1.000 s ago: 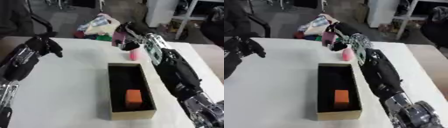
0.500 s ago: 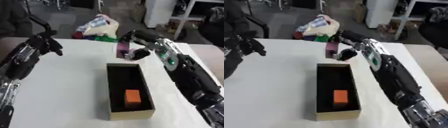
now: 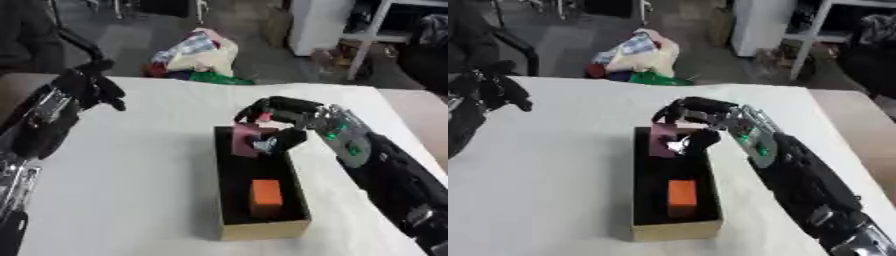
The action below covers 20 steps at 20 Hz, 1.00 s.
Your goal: Pick up objects on the table and place them in the box.
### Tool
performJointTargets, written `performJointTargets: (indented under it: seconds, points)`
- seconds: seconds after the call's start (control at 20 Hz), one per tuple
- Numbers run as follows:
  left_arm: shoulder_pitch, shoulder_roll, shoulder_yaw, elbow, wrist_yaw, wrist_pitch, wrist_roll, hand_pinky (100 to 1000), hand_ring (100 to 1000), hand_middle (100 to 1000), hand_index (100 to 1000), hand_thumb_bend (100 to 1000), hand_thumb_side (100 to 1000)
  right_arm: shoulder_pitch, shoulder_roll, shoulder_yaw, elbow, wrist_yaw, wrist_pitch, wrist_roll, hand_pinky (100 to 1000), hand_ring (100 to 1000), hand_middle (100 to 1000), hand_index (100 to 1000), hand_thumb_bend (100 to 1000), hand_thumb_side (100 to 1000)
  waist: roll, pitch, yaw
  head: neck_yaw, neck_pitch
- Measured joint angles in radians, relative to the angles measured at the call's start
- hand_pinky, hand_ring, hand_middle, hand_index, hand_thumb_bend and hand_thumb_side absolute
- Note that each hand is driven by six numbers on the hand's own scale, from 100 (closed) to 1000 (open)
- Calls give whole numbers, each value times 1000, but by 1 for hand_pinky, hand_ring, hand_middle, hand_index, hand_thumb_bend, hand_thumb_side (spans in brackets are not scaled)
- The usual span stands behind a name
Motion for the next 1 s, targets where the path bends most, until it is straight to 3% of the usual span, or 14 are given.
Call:
performJointTargets:
  seconds: [0.35,0.65,1.0]
  points:
    - [0,0,0,0,-3,0,-1,732,596,610,928,161,949,17,-4,13,-44,80,-21,1,825,795,874,987,100,664,1,3,-1,0,0]
    - [1,0,0,0,-3,0,-2,731,596,610,928,161,950,13,-23,-6,-75,124,-32,-21,829,798,886,991,100,629,5,4,-3,2,0]
    - [3,0,0,0,-4,-1,-2,732,597,610,928,160,951,-76,-50,-98,-23,147,31,-79,818,785,858,984,100,606,5,4,-7,5,0]
